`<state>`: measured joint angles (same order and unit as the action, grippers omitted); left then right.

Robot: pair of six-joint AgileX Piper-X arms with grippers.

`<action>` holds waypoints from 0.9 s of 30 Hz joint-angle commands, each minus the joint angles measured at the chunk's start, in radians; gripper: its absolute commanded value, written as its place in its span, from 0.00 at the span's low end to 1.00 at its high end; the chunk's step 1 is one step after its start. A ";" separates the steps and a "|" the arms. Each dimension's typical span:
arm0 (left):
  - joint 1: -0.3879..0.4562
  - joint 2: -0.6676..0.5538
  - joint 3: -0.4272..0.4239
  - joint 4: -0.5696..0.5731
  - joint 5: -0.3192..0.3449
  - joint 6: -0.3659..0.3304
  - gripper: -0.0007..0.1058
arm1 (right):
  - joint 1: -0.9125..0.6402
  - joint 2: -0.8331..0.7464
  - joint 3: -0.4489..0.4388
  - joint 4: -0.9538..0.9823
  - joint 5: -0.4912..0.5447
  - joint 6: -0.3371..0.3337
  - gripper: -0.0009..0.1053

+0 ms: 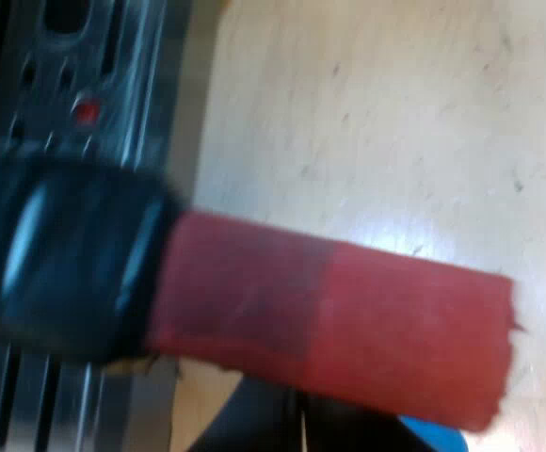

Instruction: Put the handle in the coffee machine

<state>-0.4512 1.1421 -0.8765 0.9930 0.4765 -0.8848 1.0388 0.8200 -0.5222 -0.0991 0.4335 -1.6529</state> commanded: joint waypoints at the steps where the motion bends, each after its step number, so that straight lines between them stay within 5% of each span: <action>1: -0.082 -0.012 -0.020 -0.066 0.057 -0.008 0.01 | 0.002 -0.063 -0.001 0.063 -0.004 -0.002 0.54; 16: -0.116 -0.012 -0.020 -0.362 0.039 -0.060 0.01 | 0.002 -0.153 -0.001 0.099 -0.057 -0.002 0.57; 21: -0.116 -0.012 -0.020 -0.333 0.009 -0.120 0.01 | 0.002 -0.153 -0.001 0.099 -0.057 -0.002 0.57; 27: -0.100 -0.029 -0.020 -0.219 -0.062 -0.106 0.01 | 0.002 -0.153 -0.001 0.099 -0.057 -0.002 0.57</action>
<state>-0.5370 1.1359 -0.8604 0.8535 0.3535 -0.9695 1.0388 0.6732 -0.5222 0.0000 0.3856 -1.6529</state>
